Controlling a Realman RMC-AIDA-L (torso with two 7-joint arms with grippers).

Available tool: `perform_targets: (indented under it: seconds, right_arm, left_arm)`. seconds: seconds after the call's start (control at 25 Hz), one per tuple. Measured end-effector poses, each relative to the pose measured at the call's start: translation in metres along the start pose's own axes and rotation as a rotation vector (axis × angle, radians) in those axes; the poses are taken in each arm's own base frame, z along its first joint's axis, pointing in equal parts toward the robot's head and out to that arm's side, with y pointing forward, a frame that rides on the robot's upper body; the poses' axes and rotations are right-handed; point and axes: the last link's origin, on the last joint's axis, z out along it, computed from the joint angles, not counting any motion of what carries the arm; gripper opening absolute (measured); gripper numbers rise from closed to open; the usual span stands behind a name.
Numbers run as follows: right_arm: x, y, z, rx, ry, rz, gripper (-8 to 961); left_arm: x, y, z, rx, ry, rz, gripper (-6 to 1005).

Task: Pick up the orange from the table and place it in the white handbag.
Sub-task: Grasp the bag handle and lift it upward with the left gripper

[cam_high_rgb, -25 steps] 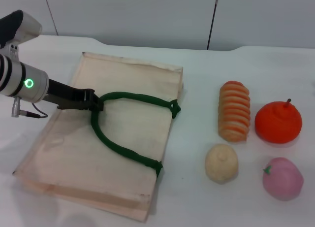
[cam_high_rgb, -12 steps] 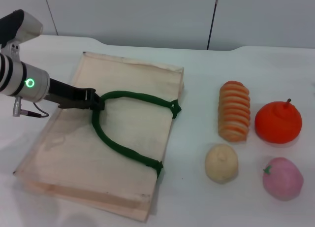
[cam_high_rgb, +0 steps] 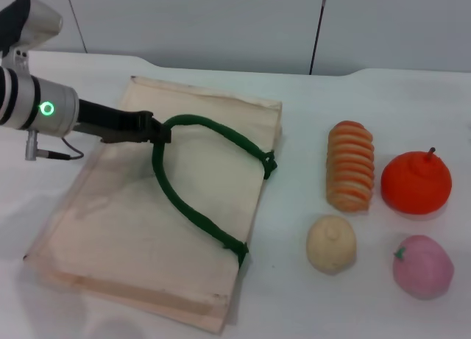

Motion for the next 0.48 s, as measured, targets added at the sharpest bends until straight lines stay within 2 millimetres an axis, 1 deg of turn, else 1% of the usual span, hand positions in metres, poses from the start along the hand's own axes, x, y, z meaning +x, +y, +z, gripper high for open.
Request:
perform_targets:
  seconds: [0.28, 0.48]
  right_arm:
    - [0.001, -0.001, -0.001, 0.002, 0.002, 0.001, 775]
    - [0.001, 0.0, -0.001, -0.009, 0.01, 0.029, 775]
  left_arm:
    - [0.011, 0.012, -0.008, -0.094, 0.046, 0.028, 121]
    - [0.02, 0.018, -0.031, -0.192, 0.145, 0.049, 120]
